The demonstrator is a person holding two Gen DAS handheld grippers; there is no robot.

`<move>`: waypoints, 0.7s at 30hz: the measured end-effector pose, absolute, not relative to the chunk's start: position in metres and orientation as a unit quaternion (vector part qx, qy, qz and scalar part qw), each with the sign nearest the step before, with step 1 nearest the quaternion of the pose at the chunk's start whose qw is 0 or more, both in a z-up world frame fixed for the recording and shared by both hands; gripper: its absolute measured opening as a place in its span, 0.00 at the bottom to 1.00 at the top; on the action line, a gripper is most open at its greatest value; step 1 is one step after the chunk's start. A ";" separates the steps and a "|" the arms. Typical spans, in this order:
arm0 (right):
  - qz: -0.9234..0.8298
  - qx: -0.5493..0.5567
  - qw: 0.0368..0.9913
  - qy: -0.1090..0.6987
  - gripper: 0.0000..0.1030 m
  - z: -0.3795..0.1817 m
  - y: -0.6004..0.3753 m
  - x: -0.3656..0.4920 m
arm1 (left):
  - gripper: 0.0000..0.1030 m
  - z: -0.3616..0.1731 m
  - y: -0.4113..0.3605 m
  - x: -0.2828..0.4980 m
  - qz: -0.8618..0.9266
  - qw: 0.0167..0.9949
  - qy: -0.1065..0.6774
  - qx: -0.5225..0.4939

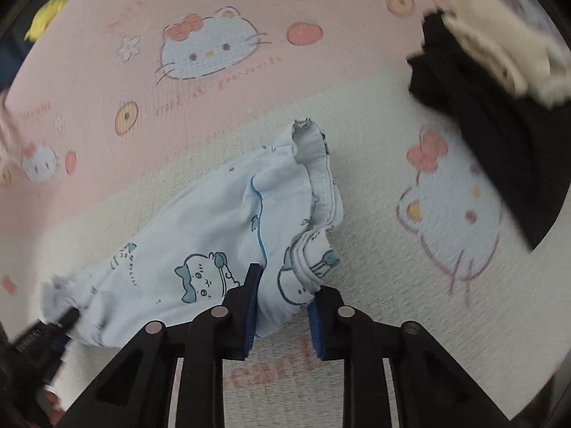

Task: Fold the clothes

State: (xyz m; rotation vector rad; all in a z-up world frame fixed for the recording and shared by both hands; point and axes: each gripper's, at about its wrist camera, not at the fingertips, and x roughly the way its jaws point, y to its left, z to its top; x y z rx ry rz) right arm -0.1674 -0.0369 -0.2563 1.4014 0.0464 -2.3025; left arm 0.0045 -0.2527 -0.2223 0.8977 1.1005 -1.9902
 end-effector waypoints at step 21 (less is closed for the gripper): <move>-0.779 0.566 0.225 -0.147 0.43 -0.281 0.033 -0.190 | 0.42 -0.235 -0.294 0.034 -0.738 0.262 0.549 0.293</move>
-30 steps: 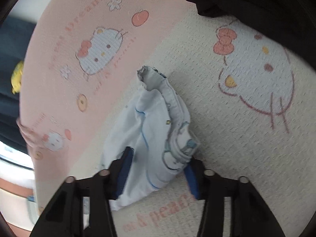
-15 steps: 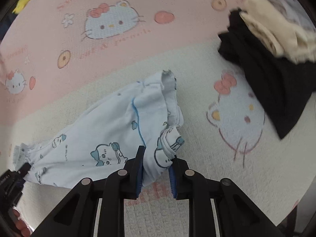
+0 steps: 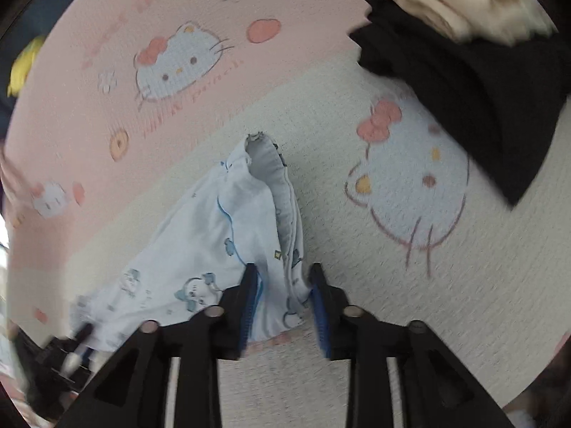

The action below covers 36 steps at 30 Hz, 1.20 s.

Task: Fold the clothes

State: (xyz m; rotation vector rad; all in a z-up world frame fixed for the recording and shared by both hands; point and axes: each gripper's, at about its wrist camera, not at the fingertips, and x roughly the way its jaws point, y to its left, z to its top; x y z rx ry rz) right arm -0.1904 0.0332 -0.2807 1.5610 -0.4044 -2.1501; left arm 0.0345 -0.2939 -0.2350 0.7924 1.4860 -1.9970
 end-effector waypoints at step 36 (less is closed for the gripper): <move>-0.761 0.576 0.234 -0.186 0.03 -0.291 -0.024 -0.152 | 0.11 -0.208 -0.285 0.053 -0.749 0.289 0.506 0.317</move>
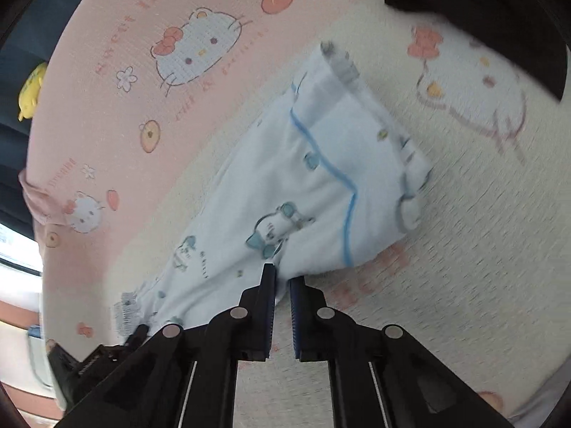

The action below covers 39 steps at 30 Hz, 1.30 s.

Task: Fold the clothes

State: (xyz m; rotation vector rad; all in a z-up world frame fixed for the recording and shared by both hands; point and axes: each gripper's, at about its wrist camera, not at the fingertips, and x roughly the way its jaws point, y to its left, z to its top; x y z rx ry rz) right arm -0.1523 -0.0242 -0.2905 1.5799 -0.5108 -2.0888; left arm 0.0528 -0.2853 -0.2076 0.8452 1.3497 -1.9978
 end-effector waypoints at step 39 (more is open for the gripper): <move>-0.712 0.591 0.198 -0.324 0.57 -0.294 0.048 -0.143 | 0.66 -0.202 -0.307 0.107 -0.734 0.284 0.533 0.309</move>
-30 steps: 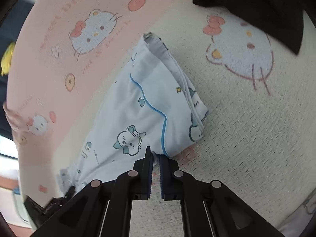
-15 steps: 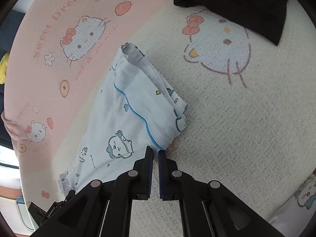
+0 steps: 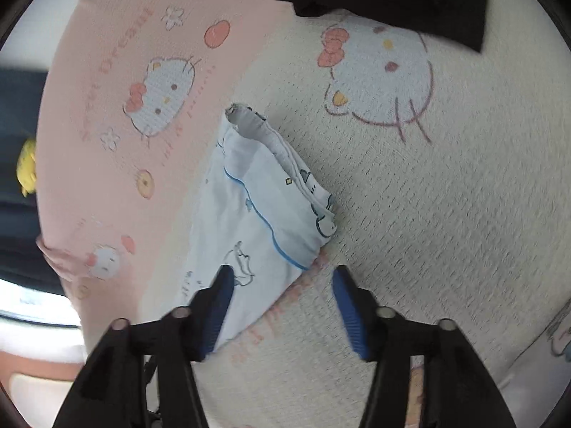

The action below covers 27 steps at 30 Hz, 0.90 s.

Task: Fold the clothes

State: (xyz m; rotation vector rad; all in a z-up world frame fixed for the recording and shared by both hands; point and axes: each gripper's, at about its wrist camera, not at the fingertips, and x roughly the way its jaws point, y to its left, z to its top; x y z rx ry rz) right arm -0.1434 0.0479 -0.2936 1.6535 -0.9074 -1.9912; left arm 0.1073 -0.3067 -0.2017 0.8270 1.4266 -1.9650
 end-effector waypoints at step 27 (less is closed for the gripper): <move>-0.720 0.585 0.192 -0.320 0.59 -0.292 0.045 -0.161 | 0.66 -0.205 -0.334 0.006 -0.807 0.148 0.280 0.498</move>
